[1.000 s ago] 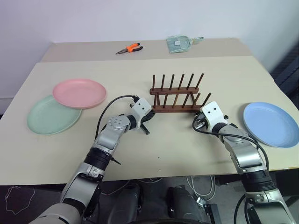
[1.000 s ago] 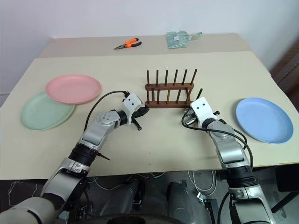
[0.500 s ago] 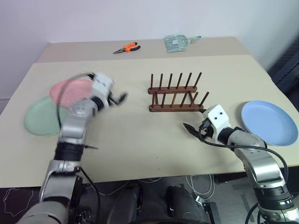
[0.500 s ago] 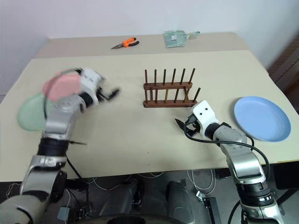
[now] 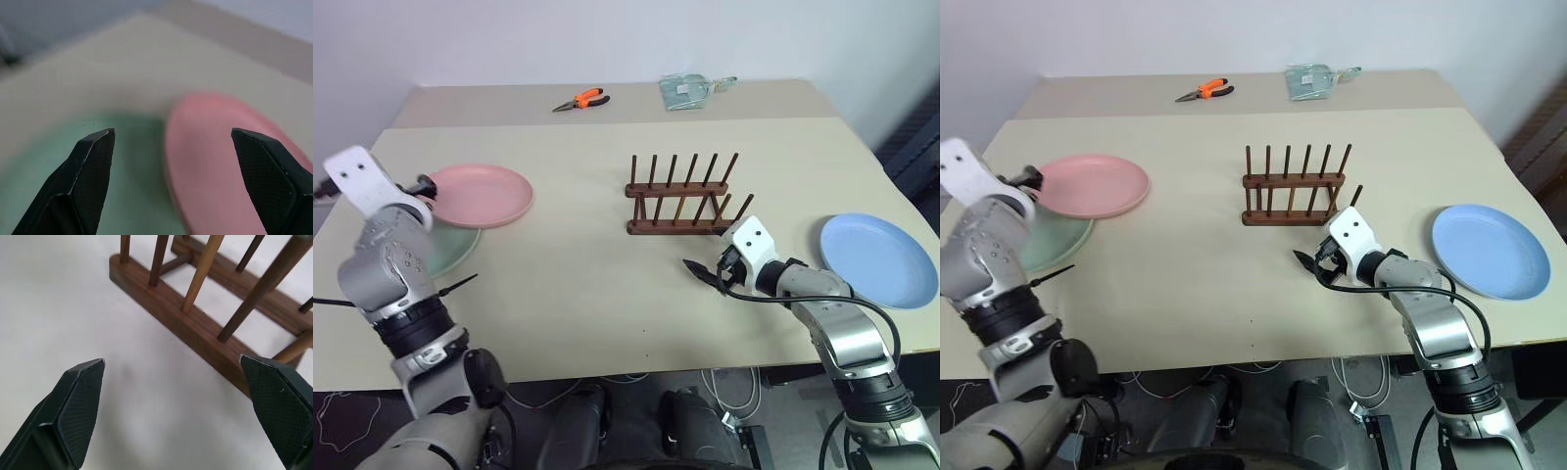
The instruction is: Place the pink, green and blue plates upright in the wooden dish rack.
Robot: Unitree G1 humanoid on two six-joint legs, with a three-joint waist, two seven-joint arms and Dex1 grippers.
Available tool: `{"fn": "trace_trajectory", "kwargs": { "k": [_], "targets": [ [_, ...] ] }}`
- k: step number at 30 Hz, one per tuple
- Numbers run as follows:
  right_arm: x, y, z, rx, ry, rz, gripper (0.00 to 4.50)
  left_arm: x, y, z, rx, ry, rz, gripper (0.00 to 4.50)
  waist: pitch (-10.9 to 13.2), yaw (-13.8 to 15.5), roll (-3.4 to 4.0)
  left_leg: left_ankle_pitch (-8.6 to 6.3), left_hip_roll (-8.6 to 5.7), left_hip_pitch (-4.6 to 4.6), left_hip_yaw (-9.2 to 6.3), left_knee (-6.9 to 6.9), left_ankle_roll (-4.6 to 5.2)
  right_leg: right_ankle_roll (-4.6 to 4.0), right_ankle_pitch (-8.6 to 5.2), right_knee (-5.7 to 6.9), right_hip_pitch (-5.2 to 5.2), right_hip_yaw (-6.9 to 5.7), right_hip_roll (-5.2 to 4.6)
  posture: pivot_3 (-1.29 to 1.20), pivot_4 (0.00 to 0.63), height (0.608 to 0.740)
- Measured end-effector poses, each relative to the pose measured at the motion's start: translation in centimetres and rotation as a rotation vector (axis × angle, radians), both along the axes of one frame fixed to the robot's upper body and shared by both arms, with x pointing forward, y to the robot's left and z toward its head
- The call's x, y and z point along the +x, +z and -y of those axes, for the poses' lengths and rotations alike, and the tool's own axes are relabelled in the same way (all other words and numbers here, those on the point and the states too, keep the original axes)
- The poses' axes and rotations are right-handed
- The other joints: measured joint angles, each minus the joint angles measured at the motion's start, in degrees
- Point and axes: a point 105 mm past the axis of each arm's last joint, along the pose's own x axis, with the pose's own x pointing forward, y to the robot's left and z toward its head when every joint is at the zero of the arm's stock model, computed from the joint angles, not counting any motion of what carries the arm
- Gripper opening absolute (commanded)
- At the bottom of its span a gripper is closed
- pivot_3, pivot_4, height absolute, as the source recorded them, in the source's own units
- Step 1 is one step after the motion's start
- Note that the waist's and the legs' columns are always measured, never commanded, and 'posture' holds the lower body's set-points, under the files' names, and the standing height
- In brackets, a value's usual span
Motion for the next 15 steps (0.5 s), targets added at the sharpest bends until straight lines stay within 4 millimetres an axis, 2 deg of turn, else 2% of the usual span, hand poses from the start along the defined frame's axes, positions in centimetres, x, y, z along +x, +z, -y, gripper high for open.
{"fn": "trace_trajectory", "kwargs": {
  "k": [2, 4, 5, 7, 13, 15],
  "targets": [
    [0.1, 0.0, 0.1, -0.007, -0.004, 0.012, 4.5, -0.3, -1.2, 0.2, -0.078, 0.0, -0.017, 3.89, 0.0, 0.0, -0.05, 0.06, 0.01, 0.0, 0.0, -0.07, -0.1, -0.01, 0.0, 0.09, -0.07, 0.01, 0.03, 0.0, 0.15, 0.719],
    [0.3, 0.0, 0.3, -0.017, -0.014, 0.026, 4.5, -0.2, -1.4, 0.3, -0.114, -0.009, -0.011, 3.89, 0.0, 0.0, -0.07, 0.11, 0.02, 0.0, 0.0, -0.09, -0.19, -0.02, -0.01, 0.17, -0.11, 0.01, 0.06, 0.0, 0.15, 0.719],
    [0.4, 0.0, 0.4, -0.025, -0.021, 0.036, 4.5, -0.1, -1.4, 0.4, -0.131, -0.017, -0.003, 3.66, 0.0, 0.0, -0.07, 0.12, 0.02, 0.01, 0.0, -0.09, -0.22, -0.02, -0.01, 0.19, -0.11, 0.01, 0.07, 0.0, 0.15, 0.719],
    [0.5, 0.1, 0.6, -0.035, -0.033, 0.051, 4.5, 0.3, -1.3, 0.6, -0.151, -0.03, 0.007, 3.08, 0.0, 0.1, -0.07, 0.13, 0.02, 0.01, 0.0, -0.08, -0.24, -0.02, -0.01, 0.2, -0.1, 0.01, 0.08, 0.0, 0.15, 0.719],
    [0.2, 0.7, 1.0, 0.001, -0.05, 0.054, 4.5, 1.3, -1.0, 0.5, -0.19, -0.057, 0.053, 0.18, 0.0, 0.4, -0.08, 0.21, 0.01, 0.0, 0.0, -0.1, -0.36, -0.03, -0.01, 0.18, -0.11, 0.02, 0.07, 0.0, 0.15, 0.719],
    [-0.5, 1.2, 1.2, 0.022, -0.037, 0.046, 4.5, 1.7, -0.3, 0.7, -0.189, -0.086, 0.104, 0.05, 0.1, 0.6, -0.11, 0.17, 0.01, -0.01, 0.0, -0.09, -0.3, -0.03, -0.01, 0.18, -0.1, 0.02, 0.06, 0.0, 0.15, 0.719]
  ]
}}
